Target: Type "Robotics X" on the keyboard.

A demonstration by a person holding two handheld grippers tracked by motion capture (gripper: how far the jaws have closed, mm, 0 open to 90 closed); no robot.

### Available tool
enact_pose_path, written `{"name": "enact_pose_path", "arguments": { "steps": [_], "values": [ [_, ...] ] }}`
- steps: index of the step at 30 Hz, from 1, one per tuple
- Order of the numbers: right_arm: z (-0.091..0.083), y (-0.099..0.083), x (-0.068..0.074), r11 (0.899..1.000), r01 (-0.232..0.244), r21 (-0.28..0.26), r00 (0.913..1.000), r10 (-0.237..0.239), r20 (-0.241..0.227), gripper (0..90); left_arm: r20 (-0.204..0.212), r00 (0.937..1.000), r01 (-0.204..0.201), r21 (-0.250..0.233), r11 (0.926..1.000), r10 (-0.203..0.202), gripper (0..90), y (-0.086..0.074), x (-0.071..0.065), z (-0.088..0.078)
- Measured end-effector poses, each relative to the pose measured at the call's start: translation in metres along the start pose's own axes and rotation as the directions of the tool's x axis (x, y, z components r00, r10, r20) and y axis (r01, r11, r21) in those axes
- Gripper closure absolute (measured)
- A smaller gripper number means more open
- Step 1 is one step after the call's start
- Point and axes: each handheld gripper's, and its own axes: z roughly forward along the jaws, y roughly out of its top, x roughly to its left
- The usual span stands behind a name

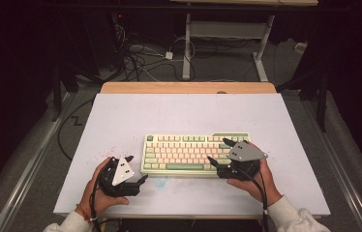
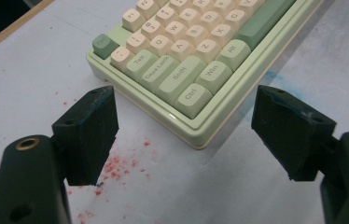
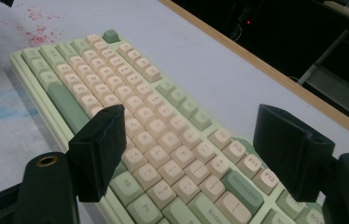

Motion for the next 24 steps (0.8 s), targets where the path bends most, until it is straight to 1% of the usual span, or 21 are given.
{"name": "enact_pose_path", "arguments": {
  "steps": [2,4,6,8,12,16,18,20,24],
  "values": [
    [-0.005,-0.004,-0.001,1.0,0.0,0.0,1.0,0.0,0.008,25.7,-0.003,1.0,-0.005,0.009,1.0,0.005,23.6,0.0,0.0,0.0],
    [-0.009,-0.008,-0.002,1.0,0.002,0.006,0.9998,-0.002,0.019,25.7,0.002,1.0,-0.003,0.007,1.0,0.003,24.1,0.001,0.0,0.0],
    [-0.015,-0.011,-0.004,1.0,-0.007,0.006,0.9996,0.007,0.029,26.0,0.0,1.0,-0.005,0.006,1.0,0.005,26.3,0.001,0.0,0.0],
    [-0.02,-0.015,-0.006,1.0,-0.012,0.011,0.9988,0.011,0.048,26.0,0.008,1.0,0.0,0.0,1.0,0.0,28.9,0.002,0.0,0.0],
    [-0.029,-0.024,-0.011,1.0,-0.025,0.018,0.9972,0.023,0.071,26.0,0.004,1.0,0.006,0.008,1.0,-0.006,33.6,0.003,0.0,0.0],
    [-0.04,-0.033,-0.014,0.999,-0.042,0.018,0.9955,0.04,0.085,26.0,0.018,0.9997,0.013,0.004,0.9999,-0.013,42.2,0.004,0.001,-0.001],
    [-0.046,-0.038,-0.015,0.999,-0.044,0.018,0.9946,0.042,0.095,26.0,0.023,0.9995,0.02,0.002,0.9998,-0.02,50.1,0.005,0.002,-0.001],
    [-0.051,-0.042,-0.016,0.999,-0.05,0.02,0.9933,0.048,0.106,25.9,0.043,0.9988,0.022,0.002,0.9998,-0.022,55.7,0.006,0.003,-0.001],
    [-0.059,-0.049,-0.018,0.997,-0.069,0.027,0.9911,0.065,0.116,25.9,0.048,0.9985,0.024,0.016,0.9996,-0.024,69.6,0.01,0.004,0.001]
  ]
}}
